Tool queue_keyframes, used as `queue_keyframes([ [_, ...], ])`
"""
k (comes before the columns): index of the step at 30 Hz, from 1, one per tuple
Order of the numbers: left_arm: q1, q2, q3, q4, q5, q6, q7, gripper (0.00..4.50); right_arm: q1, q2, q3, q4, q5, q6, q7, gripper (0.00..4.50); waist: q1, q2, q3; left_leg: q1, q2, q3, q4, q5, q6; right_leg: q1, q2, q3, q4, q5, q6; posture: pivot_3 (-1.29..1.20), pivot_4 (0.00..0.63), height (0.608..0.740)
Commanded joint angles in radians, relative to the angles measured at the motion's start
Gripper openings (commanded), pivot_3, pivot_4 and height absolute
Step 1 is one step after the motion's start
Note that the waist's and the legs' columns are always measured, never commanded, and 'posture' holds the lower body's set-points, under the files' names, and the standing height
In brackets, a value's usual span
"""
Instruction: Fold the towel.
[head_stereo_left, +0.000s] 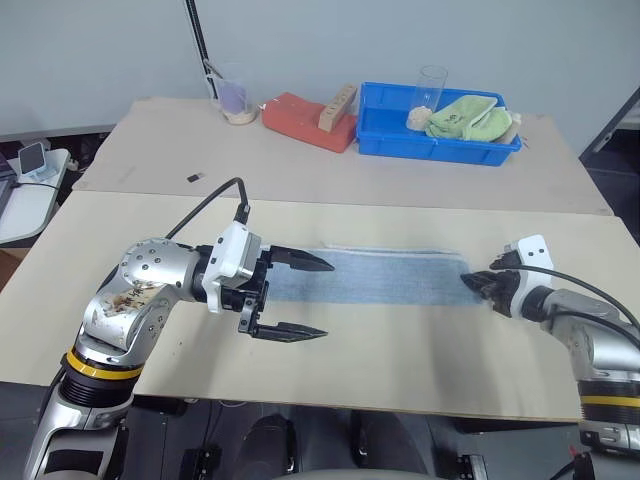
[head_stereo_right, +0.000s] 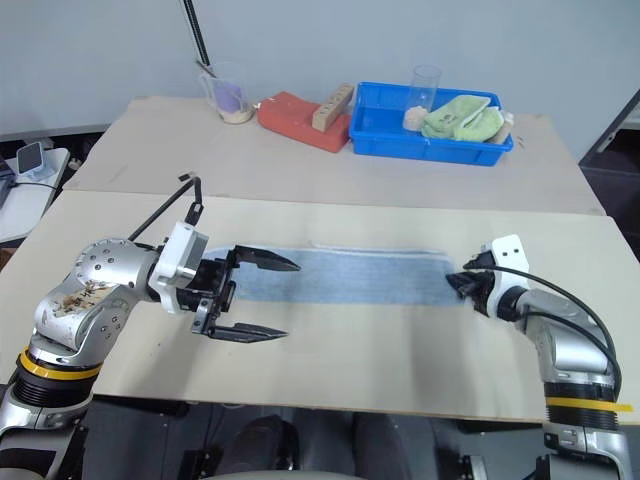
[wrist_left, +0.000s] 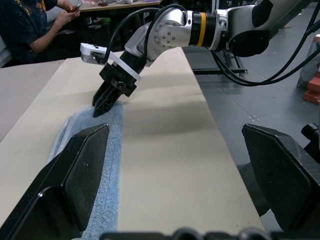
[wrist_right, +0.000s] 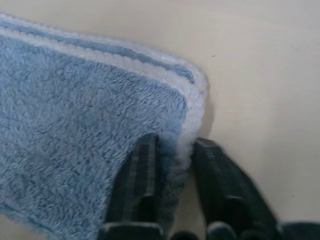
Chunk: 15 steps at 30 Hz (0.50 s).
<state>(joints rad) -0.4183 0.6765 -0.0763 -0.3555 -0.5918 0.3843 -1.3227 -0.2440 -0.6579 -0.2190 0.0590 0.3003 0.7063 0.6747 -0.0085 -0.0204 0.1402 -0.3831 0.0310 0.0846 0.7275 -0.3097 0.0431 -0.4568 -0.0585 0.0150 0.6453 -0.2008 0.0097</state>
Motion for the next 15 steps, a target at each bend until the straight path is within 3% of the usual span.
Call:
queue_keyframes([
  [1,-0.017,-0.005,0.004,-0.005,-0.003,-0.022,0.005,4.5,0.009,-0.035,-0.052,0.001,0.016,-0.004,-0.002,0.01,0.0,0.0,0.0,0.0,0.0,0.0,0.0,0.0,0.0,0.0,0.0,0.0,0.0,0.0,0.0,0.0,0.15,0.689],
  [10,-0.033,-0.017,-0.002,0.013,0.003,-0.033,0.007,4.5,-0.02,-0.231,-0.163,0.098,0.052,-0.008,0.075,0.01,0.011,0.0,0.0,-0.001,-0.001,0.0,0.0,0.0,0.001,0.0,0.0,0.002,-0.002,0.0,0.0,0.0,0.15,0.689],
  [15,-0.042,-0.024,-0.004,0.021,0.006,-0.036,0.009,4.5,-0.055,-0.288,-0.169,-0.068,0.171,0.155,0.134,0.01,0.0,0.0,0.0,-0.001,-0.001,0.0,0.0,0.0,0.001,0.0,0.001,0.002,-0.002,0.0,0.0,0.0,0.15,0.689],
])
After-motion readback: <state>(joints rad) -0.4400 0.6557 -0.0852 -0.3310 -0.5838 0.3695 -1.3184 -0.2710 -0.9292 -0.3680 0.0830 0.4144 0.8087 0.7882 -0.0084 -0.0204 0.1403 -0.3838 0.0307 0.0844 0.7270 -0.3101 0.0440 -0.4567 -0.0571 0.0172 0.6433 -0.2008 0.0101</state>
